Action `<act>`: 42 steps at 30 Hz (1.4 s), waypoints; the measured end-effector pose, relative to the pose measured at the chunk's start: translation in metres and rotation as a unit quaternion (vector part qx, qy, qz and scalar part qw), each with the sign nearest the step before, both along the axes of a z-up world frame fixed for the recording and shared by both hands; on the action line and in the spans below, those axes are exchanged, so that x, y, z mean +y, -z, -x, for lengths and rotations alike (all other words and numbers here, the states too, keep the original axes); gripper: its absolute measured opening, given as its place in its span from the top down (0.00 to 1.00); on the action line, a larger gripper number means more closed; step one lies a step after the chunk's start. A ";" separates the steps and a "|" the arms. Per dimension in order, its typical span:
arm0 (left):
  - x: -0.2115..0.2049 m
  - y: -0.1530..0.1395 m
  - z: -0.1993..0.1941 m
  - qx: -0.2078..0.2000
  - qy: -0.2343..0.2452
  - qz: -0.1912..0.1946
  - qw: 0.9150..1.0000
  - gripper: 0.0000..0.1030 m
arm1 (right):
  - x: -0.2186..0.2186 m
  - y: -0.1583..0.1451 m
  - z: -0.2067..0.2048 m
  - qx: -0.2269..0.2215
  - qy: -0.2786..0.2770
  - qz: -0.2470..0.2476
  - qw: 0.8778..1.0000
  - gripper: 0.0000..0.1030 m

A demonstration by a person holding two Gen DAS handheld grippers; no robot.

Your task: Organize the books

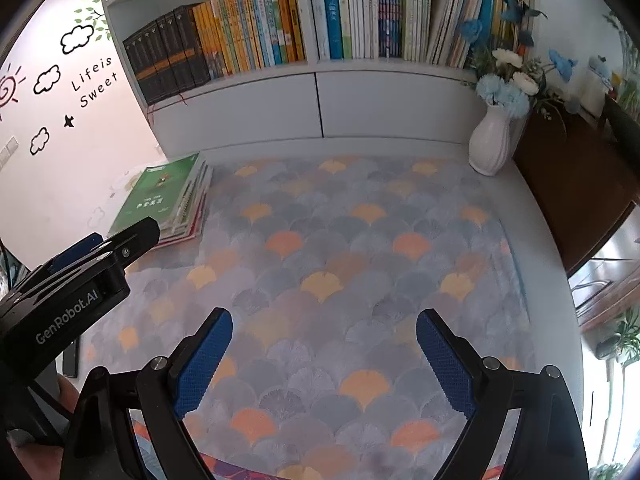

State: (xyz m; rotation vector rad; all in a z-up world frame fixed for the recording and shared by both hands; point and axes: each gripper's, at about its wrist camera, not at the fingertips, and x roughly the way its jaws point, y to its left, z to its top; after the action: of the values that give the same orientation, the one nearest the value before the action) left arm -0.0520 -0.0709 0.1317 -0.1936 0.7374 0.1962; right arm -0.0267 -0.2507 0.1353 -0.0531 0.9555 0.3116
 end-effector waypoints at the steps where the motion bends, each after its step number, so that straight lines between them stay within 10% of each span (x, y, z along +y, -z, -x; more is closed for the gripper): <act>1: -0.001 0.000 0.000 -0.001 0.000 0.001 1.000 0.29 | 0.000 -0.001 0.000 -0.003 0.004 0.007 1.000 0.11; 24: 0.045 0.019 0.000 0.016 -0.003 -0.032 0.999 0.29 | 0.028 0.017 -0.010 -0.031 -0.001 0.026 0.999 0.11; 42: 0.111 0.166 -0.016 0.065 0.031 -0.047 0.996 0.29 | 0.096 0.129 -0.015 -0.007 0.044 0.054 0.998 0.11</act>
State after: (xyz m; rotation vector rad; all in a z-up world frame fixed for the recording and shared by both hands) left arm -0.0364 0.0398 -0.0340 -0.0683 0.8606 0.1848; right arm -0.0113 -0.1543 0.0058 -0.1120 0.9567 0.1789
